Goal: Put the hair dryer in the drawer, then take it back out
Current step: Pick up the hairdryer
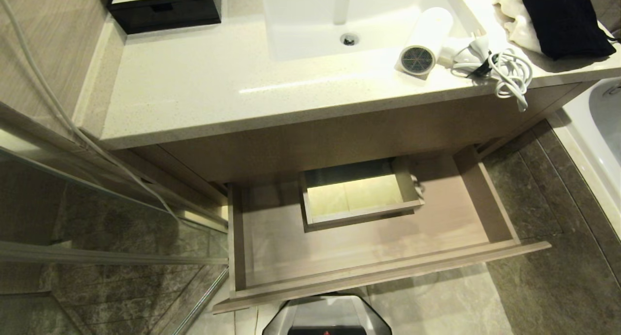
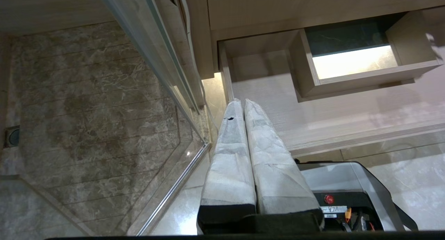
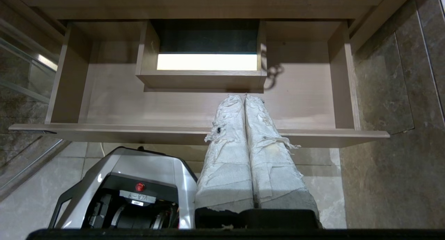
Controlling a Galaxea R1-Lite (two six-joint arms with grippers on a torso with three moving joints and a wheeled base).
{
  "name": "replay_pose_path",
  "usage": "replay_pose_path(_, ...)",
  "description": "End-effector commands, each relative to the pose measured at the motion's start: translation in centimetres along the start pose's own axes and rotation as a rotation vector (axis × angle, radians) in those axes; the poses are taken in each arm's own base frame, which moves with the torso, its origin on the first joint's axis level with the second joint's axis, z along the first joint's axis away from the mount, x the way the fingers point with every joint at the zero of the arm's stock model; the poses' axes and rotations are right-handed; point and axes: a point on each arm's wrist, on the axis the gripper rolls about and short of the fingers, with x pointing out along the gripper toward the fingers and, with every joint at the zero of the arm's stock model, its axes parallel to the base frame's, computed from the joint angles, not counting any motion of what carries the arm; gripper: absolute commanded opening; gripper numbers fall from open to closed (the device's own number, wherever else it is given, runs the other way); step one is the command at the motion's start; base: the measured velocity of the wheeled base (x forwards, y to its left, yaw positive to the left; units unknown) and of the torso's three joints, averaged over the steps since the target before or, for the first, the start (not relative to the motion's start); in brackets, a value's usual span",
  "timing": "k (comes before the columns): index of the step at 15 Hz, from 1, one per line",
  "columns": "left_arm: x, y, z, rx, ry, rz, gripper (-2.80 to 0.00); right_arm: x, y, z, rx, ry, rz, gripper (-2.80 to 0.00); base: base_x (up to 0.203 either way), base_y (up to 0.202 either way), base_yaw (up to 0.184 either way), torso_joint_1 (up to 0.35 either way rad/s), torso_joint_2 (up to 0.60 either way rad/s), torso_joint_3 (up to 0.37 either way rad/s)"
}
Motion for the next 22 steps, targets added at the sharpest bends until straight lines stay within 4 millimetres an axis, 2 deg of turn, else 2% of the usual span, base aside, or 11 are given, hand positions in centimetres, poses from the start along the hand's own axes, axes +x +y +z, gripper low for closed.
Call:
replay_pose_path(1,0.01,0.0,-0.04,0.0,0.001,0.0,-2.8,-0.18,0.06,-0.58,-0.008,-0.021,0.002,-2.8,0.0,0.0,0.0,0.0,0.0,0.0)
replay_pose_path(8,0.01,0.0,-0.04,0.0,0.001,-0.001,-2.8,-0.19,0.06,-0.54,-0.009,-0.023,0.0,-2.8,0.0,0.0,0.0,0.06,0.01,0.068)
replay_pose_path(22,0.0,0.0,-0.01,0.0,0.0,0.0,-2.8,-0.18,0.07,-0.57,-0.009,-0.022,0.0,-2.8,0.0,0.0,0.0,0.284,-0.06,0.219)
